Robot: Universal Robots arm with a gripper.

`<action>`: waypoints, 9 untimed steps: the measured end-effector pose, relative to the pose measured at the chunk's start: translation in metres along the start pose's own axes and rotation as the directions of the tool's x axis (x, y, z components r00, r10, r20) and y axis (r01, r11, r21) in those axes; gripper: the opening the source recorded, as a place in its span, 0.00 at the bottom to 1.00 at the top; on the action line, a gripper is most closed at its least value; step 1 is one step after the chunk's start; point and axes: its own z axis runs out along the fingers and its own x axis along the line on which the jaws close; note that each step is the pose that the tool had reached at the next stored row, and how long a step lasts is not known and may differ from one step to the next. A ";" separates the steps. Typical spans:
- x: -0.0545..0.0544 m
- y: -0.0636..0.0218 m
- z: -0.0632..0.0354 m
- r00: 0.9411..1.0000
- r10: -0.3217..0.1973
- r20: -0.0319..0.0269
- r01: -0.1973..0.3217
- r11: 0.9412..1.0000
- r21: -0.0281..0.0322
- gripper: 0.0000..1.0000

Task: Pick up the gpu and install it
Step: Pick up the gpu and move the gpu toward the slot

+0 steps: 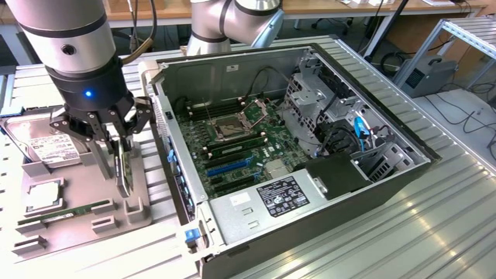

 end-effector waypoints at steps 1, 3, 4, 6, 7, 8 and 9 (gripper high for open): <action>0.000 0.0000 -0.0002 1.000 0.000 0.000 0.000 1.000 0.000 0.27; 0.000 0.0000 -0.0009 1.000 0.000 0.000 0.000 1.000 0.000 0.27; 0.000 0.0001 -0.0013 1.000 0.000 0.000 0.000 1.000 0.000 0.27; 0.000 0.0001 -0.0018 1.000 0.000 0.000 0.000 1.000 0.000 0.27; 0.000 0.0001 -0.0021 1.000 0.000 0.000 0.000 1.000 0.000 0.27; 0.000 0.0001 -0.0024 1.000 0.000 0.000 0.000 1.000 0.000 0.27; 0.000 0.0001 -0.0029 1.000 0.000 0.000 0.000 1.000 0.000 0.27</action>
